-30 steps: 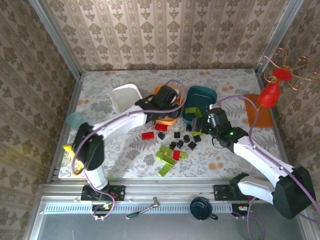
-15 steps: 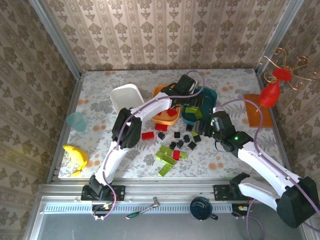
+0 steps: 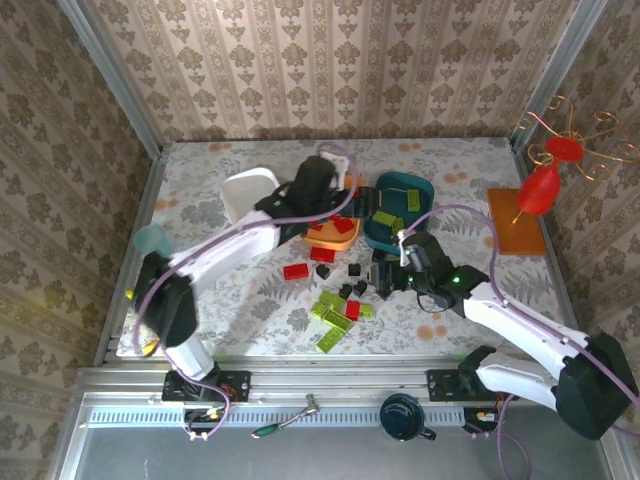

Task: Sort the legos into containers by color
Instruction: Place the lego in the container.

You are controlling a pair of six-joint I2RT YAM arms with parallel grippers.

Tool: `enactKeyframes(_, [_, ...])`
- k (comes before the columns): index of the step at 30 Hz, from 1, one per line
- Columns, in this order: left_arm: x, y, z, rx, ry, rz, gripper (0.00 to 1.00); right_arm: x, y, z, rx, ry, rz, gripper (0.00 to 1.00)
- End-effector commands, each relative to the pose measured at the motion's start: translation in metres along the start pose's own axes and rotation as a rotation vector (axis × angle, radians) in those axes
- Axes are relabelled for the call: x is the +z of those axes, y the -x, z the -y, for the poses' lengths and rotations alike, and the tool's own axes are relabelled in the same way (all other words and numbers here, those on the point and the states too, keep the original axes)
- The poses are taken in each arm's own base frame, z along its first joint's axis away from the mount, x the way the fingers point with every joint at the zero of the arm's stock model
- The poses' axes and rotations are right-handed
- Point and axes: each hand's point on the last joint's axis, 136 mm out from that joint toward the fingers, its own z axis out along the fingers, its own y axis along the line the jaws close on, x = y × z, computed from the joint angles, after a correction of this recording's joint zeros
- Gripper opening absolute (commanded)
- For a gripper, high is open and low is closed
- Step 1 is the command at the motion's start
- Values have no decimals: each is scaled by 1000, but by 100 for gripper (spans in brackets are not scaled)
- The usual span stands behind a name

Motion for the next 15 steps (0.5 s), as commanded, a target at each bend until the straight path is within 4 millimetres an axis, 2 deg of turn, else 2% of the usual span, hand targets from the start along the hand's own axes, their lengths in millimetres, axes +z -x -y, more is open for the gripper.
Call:
enactKeyframes(1, [-35,-11,-15,-22,39,90,91,9,-7,-25,-75,55,-48,76])
enactKeyframes(4, [-68,-41,-31,-36,82,95,95,20,-13,-29,-79,37,-63,75])
enactKeyframes(5, [-79,-49,-34,-40,98,103,99,24,-13,-28,-56,23,-65,73])
enactKeyframes(8, [-104,-74,-44,-35,137,114,100,34,-12,-29,52,16,-42,65])
enactKeyframes(11, [-121,-90,-50,-12,176,120,100,39,-6,-29,180,1,6,64])
enactKeyframes(15, [-134,-106,-56,15,224,108,100,46,-1,-40,289,5,41,63])
